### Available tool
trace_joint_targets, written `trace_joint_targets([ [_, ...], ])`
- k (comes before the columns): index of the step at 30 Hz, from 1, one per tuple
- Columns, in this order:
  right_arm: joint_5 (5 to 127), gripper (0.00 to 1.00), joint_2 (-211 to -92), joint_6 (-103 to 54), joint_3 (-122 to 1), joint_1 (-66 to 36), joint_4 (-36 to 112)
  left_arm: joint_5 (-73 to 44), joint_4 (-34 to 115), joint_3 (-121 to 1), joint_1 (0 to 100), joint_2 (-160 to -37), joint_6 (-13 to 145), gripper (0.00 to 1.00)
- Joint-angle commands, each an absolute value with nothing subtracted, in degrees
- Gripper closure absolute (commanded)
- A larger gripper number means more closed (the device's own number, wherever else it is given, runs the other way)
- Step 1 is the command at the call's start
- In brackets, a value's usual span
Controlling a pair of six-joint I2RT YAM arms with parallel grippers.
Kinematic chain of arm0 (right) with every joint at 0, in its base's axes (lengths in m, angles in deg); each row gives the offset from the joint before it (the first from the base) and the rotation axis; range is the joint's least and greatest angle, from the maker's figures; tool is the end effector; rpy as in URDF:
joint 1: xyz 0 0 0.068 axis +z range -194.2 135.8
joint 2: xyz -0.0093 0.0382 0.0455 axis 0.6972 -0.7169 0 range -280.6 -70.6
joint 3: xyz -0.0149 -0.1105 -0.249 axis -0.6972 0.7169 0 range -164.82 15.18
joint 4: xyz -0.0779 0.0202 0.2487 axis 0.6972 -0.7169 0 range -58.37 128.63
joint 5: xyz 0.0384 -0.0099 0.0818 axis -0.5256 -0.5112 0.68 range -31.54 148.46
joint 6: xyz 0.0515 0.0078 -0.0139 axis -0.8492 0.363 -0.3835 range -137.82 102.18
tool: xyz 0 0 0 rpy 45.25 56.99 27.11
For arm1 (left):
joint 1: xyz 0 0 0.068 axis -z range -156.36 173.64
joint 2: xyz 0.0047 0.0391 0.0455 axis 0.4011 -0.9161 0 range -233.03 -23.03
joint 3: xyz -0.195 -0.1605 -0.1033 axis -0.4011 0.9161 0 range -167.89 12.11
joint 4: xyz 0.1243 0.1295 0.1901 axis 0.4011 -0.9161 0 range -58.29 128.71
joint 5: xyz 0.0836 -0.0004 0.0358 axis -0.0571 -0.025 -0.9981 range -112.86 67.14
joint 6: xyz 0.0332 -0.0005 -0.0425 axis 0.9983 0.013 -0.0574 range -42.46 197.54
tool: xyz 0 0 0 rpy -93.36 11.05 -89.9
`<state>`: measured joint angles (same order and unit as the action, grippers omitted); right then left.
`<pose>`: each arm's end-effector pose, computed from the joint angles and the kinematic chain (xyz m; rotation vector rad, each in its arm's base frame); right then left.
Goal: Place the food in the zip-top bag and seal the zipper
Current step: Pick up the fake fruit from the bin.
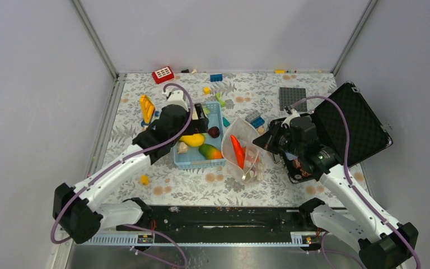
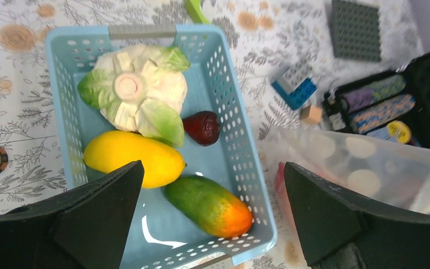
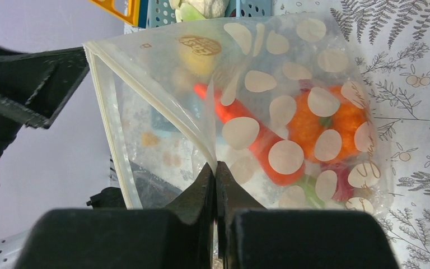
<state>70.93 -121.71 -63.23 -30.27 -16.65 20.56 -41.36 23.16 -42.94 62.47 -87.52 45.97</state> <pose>0.1768 0.1009 0.3108 0.1801 2.1205 1.0103 0.2061 -0.1513 0.3253 -0.0808 2.0122 -0.4689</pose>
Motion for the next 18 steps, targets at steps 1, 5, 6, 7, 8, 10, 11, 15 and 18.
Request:
trace_joint_targets([
  [1,69.44,1.0,-121.27,-60.52,-31.82,-16.95,19.22,-32.44,22.81,-46.94,58.58,-92.61,50.56,0.01],
  [5,69.6,1.0,-121.49,-59.71,-32.16,-17.04,18.71,-26.72,21.08,-50.55,54.0,-101.83,51.92,0.01],
  [6,69.63,1.0,-121.53,-59.59,-32.11,-17.04,18.65,-25.29,20.14,-52.05,53.22,-104.09,51.88,0.01],
  [7,69.62,1.0,-121.54,-59.46,-32.03,-17.09,18.57,-24.39,19.26,-53.29,52.88,-106.08,51.67,0.02],
  [8,69.61,1.0,-121.54,-59.43,-31.95,-17.05,18.46,-23.53,18.17,-54.49,52.83,-107.69,51.3,0.02],
  [10,69.41,1.0,-121.49,-59.29,-31.9,-17.11,18.22,-19.34,17.54,-55.98,52.85,-110.1,50.63,0.02],
  [11,69.28,1.0,-121.51,-59.16,-31.89,-17.13,18.03,-17.8,17.78,-56.2,52.9,-110.87,49.89,0.02],
  [15,69.03,1.0,-121.7,-59.08,-31.58,-17.2,18.03,-13.66,20.54,-56.03,53.12,-112.72,46.23,0.02],
  [18,68.92,1.0,-121.77,-59.12,-31.43,-17.23,17.97,-14.25,21.09,-56.35,53.73,-114.13,43.31,0.02],
])
